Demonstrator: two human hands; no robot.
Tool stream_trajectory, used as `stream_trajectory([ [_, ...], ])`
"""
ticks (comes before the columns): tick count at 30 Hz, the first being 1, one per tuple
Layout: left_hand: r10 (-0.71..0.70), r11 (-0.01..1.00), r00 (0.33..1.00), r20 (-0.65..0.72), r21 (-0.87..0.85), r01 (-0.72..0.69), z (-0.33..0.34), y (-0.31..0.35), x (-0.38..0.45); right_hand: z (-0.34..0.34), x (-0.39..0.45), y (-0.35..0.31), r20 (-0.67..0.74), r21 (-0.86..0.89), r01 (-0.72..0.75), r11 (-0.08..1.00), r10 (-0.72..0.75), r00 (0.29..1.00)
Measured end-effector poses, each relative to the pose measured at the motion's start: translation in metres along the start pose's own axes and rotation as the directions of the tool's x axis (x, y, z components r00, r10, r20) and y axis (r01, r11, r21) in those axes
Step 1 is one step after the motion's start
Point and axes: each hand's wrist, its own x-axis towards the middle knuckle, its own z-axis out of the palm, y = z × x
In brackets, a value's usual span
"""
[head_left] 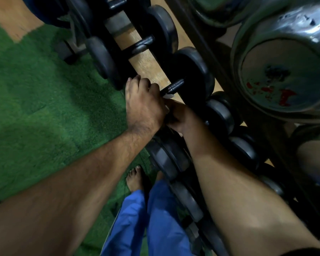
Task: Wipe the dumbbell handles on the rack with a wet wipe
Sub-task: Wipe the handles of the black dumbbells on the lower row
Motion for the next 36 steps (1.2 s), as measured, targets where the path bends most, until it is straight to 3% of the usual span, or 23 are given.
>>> stream_trajectory([
  [3, 0.011, 1.000, 1.000, 0.016, 0.011, -0.011, -0.003, 0.000, -0.001, 0.001, -0.021, -0.011, -0.119, -0.003, 0.071, 0.997, -0.071, 0.990],
  [7, 0.015, 0.999, 0.997, 0.070, -0.049, -0.012, -0.014, -0.002, 0.001, 0.008, -0.033, -0.017, -0.296, -0.188, 0.164, 0.968, -0.215, 0.931],
  [9, 0.003, 0.995, 0.998, 0.065, -0.104, 0.003, -0.025, -0.002, 0.002, 0.016, -0.038, -0.024, -0.317, -0.320, 0.190, 0.928, -0.294, 0.902],
  [13, -0.067, 0.985, 0.997, 0.037, -0.156, 0.072, -0.044, -0.002, 0.008, 0.041, -0.044, -0.041, -0.331, -0.263, 0.246, 0.933, -0.327, 0.885],
  [17, -0.169, 0.968, 0.985, 0.048, -0.180, 0.175, -0.059, -0.006, 0.024, 0.059, -0.038, -0.056, -0.296, -0.407, 0.291, 0.866, -0.426, 0.855],
  [21, -0.180, 0.972, 0.983, 0.026, -0.146, 0.182, -0.072, -0.020, 0.044, 0.082, -0.026, -0.066, -0.157, -0.658, 0.382, 0.649, -0.614, 0.773],
  [26, -0.197, 0.980, 0.980, -0.004, -0.030, 0.197, -0.078, -0.048, 0.070, 0.110, -0.008, -0.081, 0.122, -0.892, 0.379, 0.248, -0.674, 0.729],
  [27, -0.204, 0.979, 0.979, -0.006, -0.009, 0.204, -0.076, -0.055, 0.075, 0.115, 0.000, -0.082, 0.162, -0.917, 0.370, 0.149, -0.709, 0.687],
  [30, -0.214, 0.977, 0.977, -0.010, 0.001, 0.214, -0.063, -0.080, 0.091, 0.135, 0.033, -0.080, 0.225, -0.949, 0.302, -0.087, -0.858, 0.461],
  [32, -0.229, 0.973, 0.973, -0.017, -0.042, 0.228, -0.053, -0.094, 0.099, 0.141, 0.055, -0.080, 0.309, -0.930, 0.317, -0.188, -0.865, 0.395],
  [36, -0.195, 0.973, 0.981, 0.013, -0.124, 0.195, -0.043, -0.106, 0.098, 0.140, 0.077, -0.076, 0.538, -0.840, 0.326, -0.433, -0.597, 0.595],
])
